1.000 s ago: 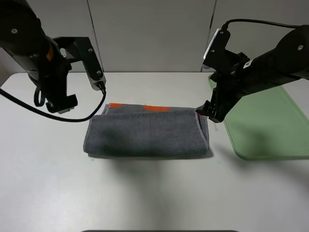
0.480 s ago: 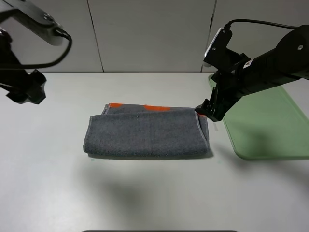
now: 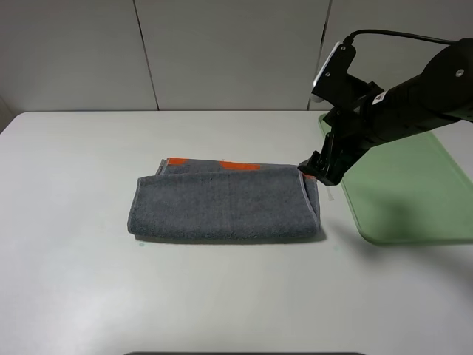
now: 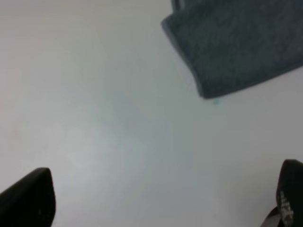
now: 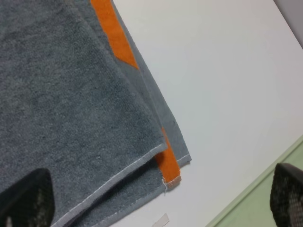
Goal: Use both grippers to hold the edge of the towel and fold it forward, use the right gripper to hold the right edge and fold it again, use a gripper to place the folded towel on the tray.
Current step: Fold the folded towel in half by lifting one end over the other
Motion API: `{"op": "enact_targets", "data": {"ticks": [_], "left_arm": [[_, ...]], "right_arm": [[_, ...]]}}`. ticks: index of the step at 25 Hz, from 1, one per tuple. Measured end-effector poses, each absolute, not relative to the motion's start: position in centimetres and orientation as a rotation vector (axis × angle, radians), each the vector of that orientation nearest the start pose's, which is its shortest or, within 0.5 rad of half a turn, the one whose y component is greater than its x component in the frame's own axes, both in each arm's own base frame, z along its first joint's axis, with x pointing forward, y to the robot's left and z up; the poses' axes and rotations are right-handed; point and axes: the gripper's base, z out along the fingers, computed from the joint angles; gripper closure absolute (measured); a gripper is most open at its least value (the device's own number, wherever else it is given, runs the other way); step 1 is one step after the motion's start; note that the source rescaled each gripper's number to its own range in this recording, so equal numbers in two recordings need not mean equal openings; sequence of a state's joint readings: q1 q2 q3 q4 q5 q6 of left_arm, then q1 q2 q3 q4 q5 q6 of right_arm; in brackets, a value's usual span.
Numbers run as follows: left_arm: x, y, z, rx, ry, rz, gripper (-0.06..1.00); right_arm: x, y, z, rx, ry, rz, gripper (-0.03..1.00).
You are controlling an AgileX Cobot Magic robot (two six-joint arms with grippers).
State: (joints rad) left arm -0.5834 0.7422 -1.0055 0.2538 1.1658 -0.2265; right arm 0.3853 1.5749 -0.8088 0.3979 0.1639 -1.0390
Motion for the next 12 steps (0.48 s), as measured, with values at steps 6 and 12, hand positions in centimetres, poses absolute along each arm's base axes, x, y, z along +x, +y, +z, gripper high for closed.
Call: {"op": "enact_targets", "data": {"ticks": [6, 12], "left_arm": [[4.3, -0.9, 39.7, 0.381, 2.112, -0.230, 0.02], [0.6, 1.2, 35.6, 0.385, 2.041, -0.292, 0.03]], "right_arm": [[28.5, 12.2, 19.8, -1.202, 2.076, -0.042, -0.03], [28.5, 12.2, 19.8, -1.200, 2.077, -0.041, -0.03]]}}
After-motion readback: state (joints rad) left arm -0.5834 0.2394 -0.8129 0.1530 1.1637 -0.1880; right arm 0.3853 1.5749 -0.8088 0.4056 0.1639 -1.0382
